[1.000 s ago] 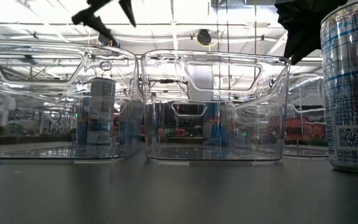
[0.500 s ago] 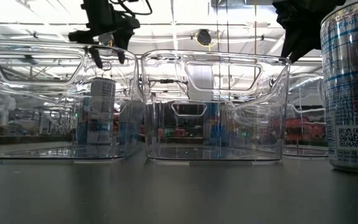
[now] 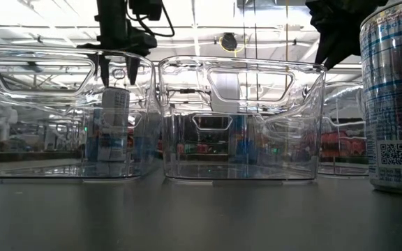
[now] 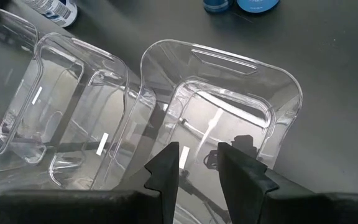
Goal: Sort soda cans
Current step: Put the top left white soda can into the left transparent bin
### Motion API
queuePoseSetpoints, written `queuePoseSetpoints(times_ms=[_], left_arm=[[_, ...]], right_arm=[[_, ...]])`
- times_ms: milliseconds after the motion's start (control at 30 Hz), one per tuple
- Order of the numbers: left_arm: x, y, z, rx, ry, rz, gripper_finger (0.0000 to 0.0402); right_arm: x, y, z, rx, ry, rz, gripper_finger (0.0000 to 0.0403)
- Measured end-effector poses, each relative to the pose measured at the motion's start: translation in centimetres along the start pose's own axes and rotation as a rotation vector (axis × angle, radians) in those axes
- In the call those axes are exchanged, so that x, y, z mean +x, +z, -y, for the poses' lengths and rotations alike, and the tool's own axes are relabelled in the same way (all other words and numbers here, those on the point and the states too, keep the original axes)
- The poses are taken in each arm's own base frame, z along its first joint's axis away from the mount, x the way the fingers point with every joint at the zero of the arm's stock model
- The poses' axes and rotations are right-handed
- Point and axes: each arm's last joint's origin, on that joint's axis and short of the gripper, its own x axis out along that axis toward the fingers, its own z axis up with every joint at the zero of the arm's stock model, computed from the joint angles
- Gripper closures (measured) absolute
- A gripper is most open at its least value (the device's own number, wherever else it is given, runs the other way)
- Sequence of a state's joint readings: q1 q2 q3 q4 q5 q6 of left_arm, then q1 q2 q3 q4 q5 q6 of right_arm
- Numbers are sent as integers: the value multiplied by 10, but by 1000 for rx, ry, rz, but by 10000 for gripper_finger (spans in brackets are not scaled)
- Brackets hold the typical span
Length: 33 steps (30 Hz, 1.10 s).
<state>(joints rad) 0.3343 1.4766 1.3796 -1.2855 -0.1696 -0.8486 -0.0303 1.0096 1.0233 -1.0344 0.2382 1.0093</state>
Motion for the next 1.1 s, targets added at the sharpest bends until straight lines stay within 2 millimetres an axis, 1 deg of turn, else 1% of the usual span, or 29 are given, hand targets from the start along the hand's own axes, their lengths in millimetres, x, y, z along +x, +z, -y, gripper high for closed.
queuePoseSetpoints(times_ms=[167,533,933,1000,1100], left_arm=[[3,2,-1,-12,1,-28,30],[21,4,8,15,13,-123,30],[35,5,13,24,59,-178,30],[37,5,14,25,62,-180,34],[39,6,15,26,68,-185,51]], right_arm=[[0,0,0,0,3,0,300],[0,0,-1,-3,7,2,300],[0,0,-1,-24,7,1,300],[0,0,-1,-25,7,1,300],[0,0,-1,-26,7,1,300]])
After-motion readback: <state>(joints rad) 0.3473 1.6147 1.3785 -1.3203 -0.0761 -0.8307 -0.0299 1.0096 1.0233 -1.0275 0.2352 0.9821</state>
